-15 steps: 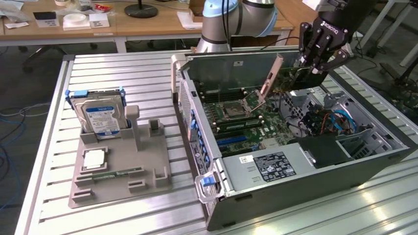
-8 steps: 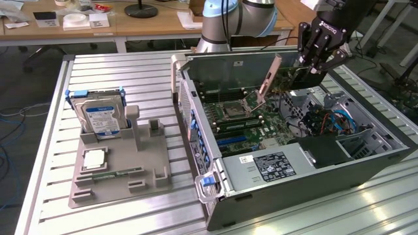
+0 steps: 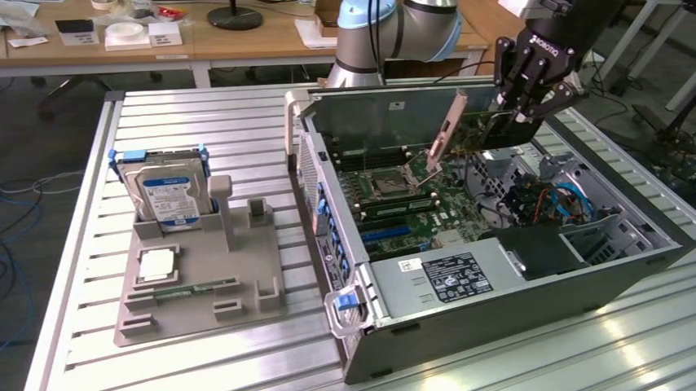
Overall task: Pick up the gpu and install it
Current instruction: 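Insert the gpu into the slot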
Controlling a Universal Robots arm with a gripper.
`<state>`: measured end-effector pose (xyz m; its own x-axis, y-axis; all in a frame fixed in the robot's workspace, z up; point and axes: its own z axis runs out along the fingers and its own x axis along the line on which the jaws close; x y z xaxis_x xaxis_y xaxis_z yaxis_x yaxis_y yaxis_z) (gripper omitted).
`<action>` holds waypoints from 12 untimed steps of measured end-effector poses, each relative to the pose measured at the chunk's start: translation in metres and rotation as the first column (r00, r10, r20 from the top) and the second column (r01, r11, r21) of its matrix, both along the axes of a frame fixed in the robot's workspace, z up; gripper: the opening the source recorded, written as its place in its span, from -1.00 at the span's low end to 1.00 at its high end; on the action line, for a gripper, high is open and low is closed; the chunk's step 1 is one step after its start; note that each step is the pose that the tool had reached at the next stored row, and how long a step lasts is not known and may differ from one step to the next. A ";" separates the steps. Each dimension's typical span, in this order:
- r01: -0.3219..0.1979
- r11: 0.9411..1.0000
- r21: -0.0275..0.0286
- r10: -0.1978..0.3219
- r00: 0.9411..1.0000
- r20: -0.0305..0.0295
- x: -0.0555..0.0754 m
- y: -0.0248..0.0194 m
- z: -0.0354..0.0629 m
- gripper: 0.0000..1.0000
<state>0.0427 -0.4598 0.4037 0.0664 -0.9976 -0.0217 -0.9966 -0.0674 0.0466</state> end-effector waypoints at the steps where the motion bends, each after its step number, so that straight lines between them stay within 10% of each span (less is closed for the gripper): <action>1: 0.000 1.000 0.000 0.000 1.000 0.000 0.000 0.0000 0.0000 -0.47; 12: 0.017 1.000 0.000 -0.017 1.000 0.000 -0.001 0.0003 -0.0006 -0.47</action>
<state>0.0418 -0.4596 0.4031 0.0498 -0.9985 -0.0216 -0.9976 -0.0508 0.0465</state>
